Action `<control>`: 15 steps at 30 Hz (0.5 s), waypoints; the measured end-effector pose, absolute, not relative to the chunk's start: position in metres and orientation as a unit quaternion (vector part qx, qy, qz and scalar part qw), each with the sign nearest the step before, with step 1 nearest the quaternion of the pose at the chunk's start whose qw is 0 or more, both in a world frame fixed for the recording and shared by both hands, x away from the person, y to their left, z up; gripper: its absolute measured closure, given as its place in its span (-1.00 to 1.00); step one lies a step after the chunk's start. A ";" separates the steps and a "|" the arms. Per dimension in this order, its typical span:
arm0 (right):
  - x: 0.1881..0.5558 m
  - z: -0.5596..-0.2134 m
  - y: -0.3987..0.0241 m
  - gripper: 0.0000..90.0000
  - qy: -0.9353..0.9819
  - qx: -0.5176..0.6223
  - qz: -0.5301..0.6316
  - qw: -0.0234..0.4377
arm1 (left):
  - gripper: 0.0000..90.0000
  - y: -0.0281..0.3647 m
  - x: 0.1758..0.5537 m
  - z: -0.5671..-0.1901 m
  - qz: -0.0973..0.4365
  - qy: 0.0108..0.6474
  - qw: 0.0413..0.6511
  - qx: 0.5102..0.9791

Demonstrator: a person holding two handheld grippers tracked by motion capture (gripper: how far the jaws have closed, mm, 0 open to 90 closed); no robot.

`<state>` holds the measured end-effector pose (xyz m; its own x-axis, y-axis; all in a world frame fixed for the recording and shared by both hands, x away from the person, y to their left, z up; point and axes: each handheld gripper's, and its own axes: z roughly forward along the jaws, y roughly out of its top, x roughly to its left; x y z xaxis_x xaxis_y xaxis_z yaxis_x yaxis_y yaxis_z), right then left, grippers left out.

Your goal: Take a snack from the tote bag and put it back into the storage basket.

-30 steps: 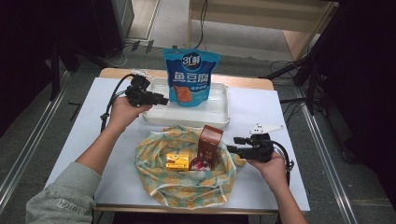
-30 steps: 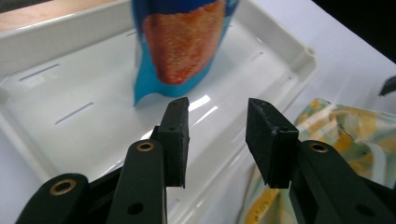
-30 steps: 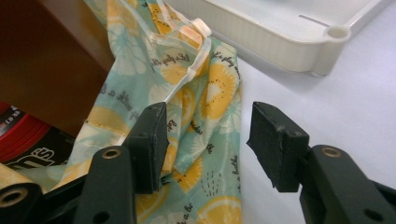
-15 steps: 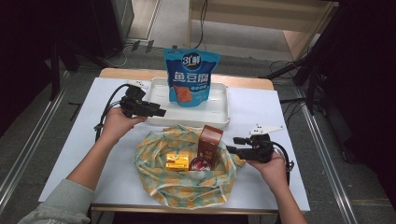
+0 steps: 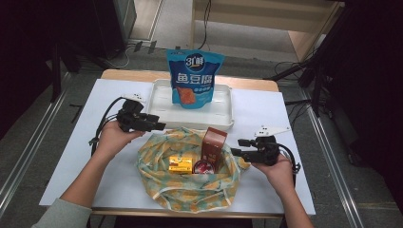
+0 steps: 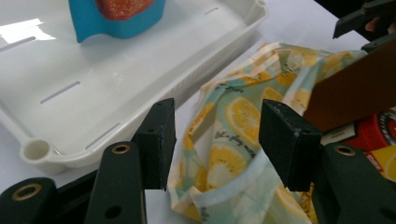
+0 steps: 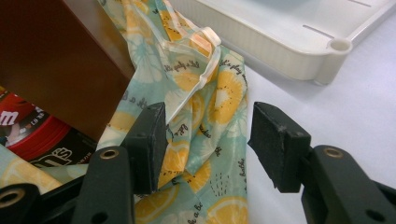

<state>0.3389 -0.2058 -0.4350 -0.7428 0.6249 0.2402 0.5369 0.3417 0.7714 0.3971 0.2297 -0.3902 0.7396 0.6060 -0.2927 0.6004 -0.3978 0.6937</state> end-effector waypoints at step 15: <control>0.333 -0.424 -0.206 0.03 0.821 0.349 0.449 0.047 | 0.02 0.245 0.373 -0.399 0.010 0.370 0.411 0.833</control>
<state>0.3330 -0.2063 -0.4239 -0.7517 0.6157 0.2365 0.5310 0.3522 0.7707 0.3730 0.2448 -0.3988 0.7255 0.6247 -0.2888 0.6090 -0.3873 0.6922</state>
